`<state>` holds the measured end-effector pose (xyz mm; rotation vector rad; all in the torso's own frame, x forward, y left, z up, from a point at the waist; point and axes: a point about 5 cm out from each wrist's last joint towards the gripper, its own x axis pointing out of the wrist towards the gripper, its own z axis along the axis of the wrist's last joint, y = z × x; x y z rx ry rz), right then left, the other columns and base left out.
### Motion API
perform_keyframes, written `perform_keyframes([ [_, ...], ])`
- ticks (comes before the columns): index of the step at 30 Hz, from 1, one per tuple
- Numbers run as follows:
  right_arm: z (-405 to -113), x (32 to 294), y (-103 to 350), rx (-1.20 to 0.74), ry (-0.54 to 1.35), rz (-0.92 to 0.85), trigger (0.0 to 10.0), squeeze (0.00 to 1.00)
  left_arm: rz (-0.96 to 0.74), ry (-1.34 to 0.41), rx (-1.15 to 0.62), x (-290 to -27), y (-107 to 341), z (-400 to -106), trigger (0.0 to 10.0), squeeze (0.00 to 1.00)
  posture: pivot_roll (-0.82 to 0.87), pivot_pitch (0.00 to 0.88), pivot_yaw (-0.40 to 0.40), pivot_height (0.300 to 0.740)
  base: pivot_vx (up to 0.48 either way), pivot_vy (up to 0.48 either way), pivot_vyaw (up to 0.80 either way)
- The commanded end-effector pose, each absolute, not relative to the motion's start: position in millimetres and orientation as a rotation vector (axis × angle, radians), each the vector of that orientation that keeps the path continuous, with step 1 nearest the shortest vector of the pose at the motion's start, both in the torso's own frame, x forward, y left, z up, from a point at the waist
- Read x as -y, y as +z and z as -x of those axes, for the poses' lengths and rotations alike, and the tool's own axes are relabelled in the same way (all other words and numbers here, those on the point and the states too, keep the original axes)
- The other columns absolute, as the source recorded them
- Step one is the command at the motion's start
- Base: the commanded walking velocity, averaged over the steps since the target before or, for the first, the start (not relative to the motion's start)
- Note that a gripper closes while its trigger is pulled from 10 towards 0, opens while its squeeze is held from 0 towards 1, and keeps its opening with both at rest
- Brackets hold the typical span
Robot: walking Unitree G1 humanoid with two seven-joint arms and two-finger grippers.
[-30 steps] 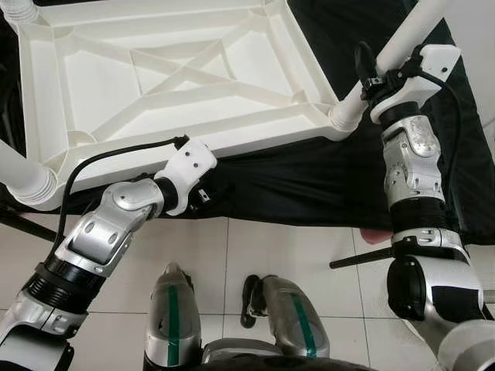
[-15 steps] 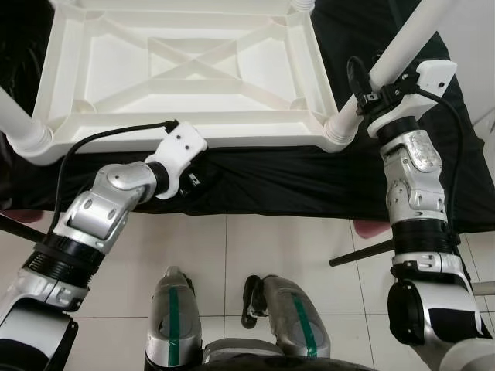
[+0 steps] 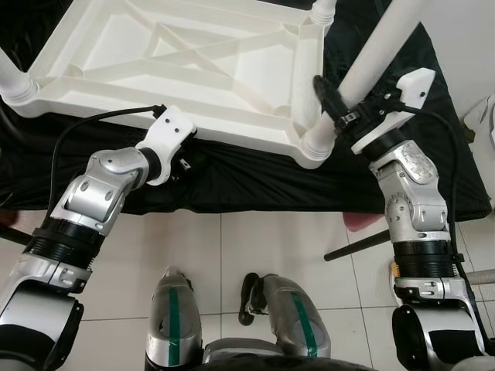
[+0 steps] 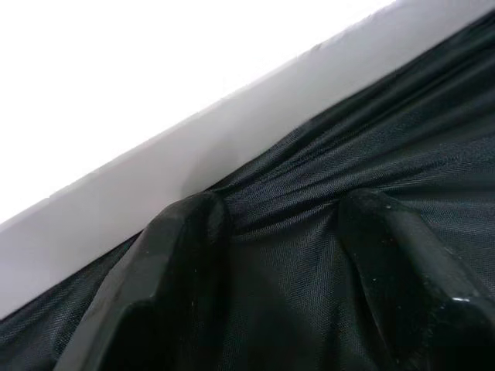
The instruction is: Building children table
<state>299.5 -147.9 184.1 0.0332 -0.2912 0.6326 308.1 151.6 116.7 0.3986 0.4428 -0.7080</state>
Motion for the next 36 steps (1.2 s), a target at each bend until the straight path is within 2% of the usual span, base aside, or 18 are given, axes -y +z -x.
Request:
perform_keyframes([
  [1, -291.6, 125.8, 175.7, 0.252, 0.773, -0.074, 10.0, 0.00, -0.481, -0.390, -0.481, -187.2, 113.4, -319.9, 10.0, 0.00, 0.09, 0.070, -0.071, 0.740, 0.000, 0.000, 0.00],
  [10, -278.6, 99.3, 167.6, 0.166, 0.982, -0.105, 10.0, 0.00, -0.476, -0.412, -0.442, -174.8, 120.9, -327.8, 10.0, 0.00, 0.10, 0.068, -0.076, 0.740, 0.000, 0.000, 0.00],
  [12, -278.6, 99.3, 167.6, 0.166, 0.982, -0.105, 10.0, 0.00, -0.476, -0.412, -0.442, -174.8, 120.9, -327.8, 10.0, 0.00, 0.10, 0.068, -0.076, 0.740, 0.000, 0.000, 0.00],
  [15, -271.4, 82.8, 167.0, 0.144, 1.094, -0.126, 10.0, 0.00, -0.478, -0.432, -0.414, -164.6, 126.0, -333.0, 10.0, 0.00, 0.10, 0.068, -0.081, 0.740, 0.000, 0.000, 0.00],
  [21, -267.3, 68.9, 169.3, 0.144, 1.161, -0.143, 10.0, 0.00, -0.480, -0.469, -0.372, -151.6, 133.1, -337.1, 10.0, 0.00, 0.11, 0.067, -0.084, 0.740, 0.000, 0.000, 0.00],
  [36, -250.5, 56.3, 163.5, 0.087, 1.317, -0.159, 10.0, 0.00, -0.510, -0.591, -0.273, -123.7, 146.4, -335.9, 10.0, 0.00, 0.11, 0.065, -0.088, 0.740, 0.000, 0.000, 0.00],
])
